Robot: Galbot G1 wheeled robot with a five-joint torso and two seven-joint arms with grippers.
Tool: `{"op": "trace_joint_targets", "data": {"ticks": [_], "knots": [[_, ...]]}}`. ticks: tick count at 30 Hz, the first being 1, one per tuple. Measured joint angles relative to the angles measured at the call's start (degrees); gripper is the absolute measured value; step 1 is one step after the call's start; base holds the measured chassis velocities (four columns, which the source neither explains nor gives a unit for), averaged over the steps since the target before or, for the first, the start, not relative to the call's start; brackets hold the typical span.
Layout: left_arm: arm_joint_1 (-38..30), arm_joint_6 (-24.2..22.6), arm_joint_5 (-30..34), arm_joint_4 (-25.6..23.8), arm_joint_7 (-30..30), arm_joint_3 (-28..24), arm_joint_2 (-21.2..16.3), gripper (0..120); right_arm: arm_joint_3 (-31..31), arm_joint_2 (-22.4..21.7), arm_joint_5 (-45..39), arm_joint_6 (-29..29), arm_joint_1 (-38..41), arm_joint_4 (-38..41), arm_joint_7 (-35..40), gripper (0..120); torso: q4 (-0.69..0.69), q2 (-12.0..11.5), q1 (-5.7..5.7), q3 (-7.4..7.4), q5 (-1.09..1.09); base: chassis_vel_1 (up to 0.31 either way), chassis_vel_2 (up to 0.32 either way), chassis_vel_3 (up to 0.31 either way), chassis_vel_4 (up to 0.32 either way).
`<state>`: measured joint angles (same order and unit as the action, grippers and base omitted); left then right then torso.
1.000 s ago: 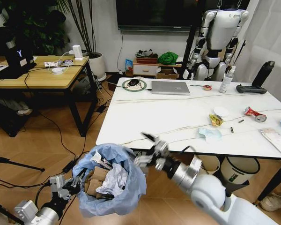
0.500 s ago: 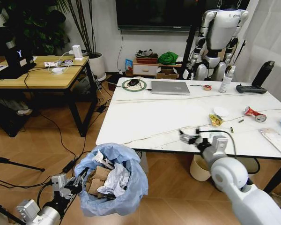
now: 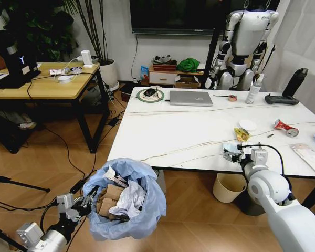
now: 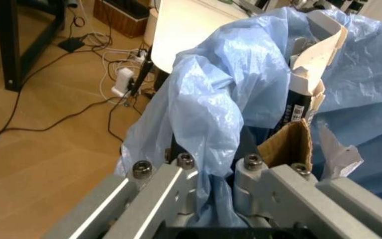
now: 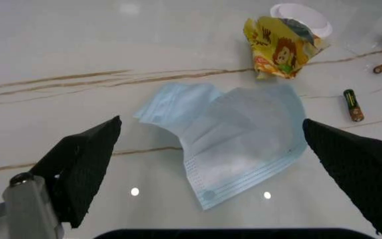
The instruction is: Pick up the trash bin and place the trash from the table into it.
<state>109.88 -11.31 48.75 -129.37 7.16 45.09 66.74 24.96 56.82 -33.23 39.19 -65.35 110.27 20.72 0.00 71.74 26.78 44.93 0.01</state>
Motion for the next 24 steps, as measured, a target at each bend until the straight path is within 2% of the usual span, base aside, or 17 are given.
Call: {"op": "trace_joint_targets", "data": {"ticks": [6, 11, 12, 15, 24], "knots": [[-0.1, 0.0, 0.3, 0.0, 0.0, 0.2, -0.1, 2, -0.4, 0.0, 2.6, 2.9, 0.1, 0.6, -1.2, 100, 0.01, 0.0, 0.00, 0.00, 0.00, 0.000, 0.000, 0.000, 0.000], [-0.2, 0.0, 0.5, 0.3, 0.0, 0.2, -0.1, 2, -0.1, -1.1, 18.1, 3.2, -1.3, 3.5, -5.2, 100, 0.00, 0.0, 0.00, 0.00, -0.01, 0.000, 0.000, 0.000, 0.000], [-0.2, 0.0, 0.5, 0.3, 0.0, 0.2, -0.1, 2, -0.1, -1.1, 18.1, 3.2, -1.3, 3.5, -5.2, 100, 0.00, 0.0, 0.00, 0.00, -0.01, 0.000, 0.000, 0.000, 0.000], [-0.3, 0.0, 0.5, 0.6, 0.0, 0.1, -0.2, 2, -0.8, -2.2, 24.9, 3.2, -1.3, 5.3, -7.8, 100, 0.00, 0.0, 0.00, -0.01, -0.02, 0.000, 0.000, 0.000, 0.000], [-0.3, 0.0, 0.6, 0.5, 0.0, 0.2, 0.0, 2, -5.2, -5.6, 28.1, 3.2, 0.9, 5.1, -15.6, 100, 0.00, 0.0, 0.00, -0.01, -0.01, 0.000, 0.000, 0.000, 0.000]]}}
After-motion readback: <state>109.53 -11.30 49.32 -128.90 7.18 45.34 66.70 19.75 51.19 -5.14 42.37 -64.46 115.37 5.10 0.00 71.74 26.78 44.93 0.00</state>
